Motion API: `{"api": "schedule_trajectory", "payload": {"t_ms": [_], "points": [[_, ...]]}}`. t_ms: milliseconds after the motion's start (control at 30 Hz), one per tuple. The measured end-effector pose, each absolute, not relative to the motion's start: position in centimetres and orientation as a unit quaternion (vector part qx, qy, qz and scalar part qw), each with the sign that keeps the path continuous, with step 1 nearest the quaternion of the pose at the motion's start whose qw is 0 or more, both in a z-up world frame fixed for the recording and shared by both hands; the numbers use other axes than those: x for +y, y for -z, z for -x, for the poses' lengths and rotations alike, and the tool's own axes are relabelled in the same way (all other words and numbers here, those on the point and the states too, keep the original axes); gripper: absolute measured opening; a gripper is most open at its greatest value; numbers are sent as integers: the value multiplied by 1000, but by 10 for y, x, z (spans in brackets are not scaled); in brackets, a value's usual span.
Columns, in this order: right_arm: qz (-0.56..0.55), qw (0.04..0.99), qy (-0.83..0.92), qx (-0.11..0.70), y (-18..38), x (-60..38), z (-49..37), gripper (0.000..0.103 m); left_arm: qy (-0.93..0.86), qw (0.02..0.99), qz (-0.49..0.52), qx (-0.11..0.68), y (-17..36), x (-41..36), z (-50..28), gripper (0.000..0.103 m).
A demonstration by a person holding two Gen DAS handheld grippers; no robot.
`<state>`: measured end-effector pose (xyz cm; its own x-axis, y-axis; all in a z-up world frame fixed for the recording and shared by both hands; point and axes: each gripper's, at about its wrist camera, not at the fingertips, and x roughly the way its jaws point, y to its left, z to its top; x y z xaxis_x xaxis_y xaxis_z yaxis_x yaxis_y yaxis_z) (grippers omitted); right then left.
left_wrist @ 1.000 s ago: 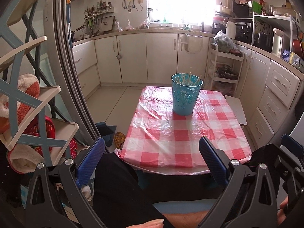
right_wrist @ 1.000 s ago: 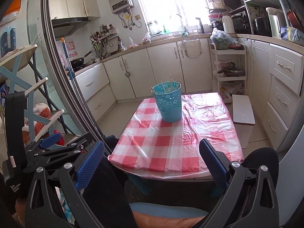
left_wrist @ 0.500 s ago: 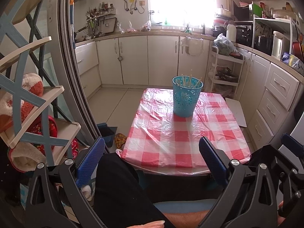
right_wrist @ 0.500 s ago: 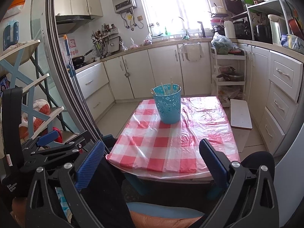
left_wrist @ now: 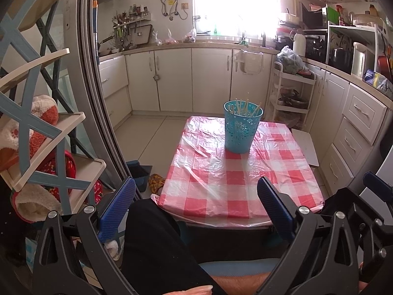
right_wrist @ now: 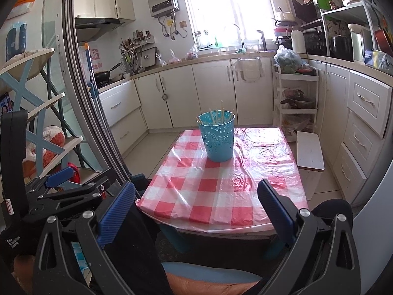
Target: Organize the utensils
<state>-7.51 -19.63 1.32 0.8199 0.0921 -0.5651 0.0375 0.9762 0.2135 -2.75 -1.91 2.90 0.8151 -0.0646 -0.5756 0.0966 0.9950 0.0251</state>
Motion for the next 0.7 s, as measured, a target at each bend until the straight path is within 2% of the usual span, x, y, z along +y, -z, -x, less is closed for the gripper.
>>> {"api": "schedule_trajectory", "payload": {"t_ms": [700], "points": [[-103, 948, -15, 301, -16, -196, 77, 96, 42, 952, -26, 302, -30, -17, 28, 95]]}}
